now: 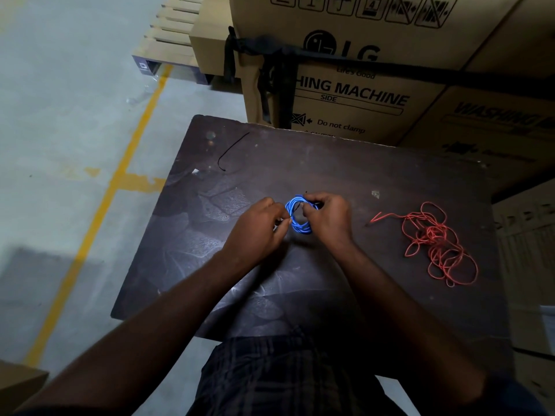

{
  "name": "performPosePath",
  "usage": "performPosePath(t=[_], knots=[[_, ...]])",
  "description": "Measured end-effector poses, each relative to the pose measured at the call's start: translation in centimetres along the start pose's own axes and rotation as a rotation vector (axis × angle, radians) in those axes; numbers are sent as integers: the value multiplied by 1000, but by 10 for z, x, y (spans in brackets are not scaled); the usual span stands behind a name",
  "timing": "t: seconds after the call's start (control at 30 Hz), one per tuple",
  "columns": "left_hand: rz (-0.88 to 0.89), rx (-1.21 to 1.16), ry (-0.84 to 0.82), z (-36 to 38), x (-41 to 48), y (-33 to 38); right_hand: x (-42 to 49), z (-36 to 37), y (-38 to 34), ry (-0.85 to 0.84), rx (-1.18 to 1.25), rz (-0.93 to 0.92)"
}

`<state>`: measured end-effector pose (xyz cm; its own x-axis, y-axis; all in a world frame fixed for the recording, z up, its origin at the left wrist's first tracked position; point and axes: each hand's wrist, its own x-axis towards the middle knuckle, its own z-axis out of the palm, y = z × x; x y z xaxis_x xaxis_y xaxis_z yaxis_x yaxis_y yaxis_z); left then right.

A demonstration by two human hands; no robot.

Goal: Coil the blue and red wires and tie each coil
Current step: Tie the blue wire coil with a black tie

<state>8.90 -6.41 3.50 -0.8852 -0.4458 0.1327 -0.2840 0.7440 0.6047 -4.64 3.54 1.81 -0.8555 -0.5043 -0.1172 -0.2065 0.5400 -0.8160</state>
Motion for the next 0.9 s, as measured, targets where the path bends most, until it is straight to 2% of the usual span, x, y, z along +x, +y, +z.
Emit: performPosePath(t=[0.23,0.5,0.63,0.9], knots=[[-107,-103,153,17,12,-5,-10,6,-7,-21,71,-70],[-135,-290,268,17,15,-5,-14,5,-7,-55,95,-134],[-242,-449,288,12,16,0,-16,9,-5,-64,101,-151],[-283,-490,275,15,14,6,-19,9,-5,-18,86,-219]])
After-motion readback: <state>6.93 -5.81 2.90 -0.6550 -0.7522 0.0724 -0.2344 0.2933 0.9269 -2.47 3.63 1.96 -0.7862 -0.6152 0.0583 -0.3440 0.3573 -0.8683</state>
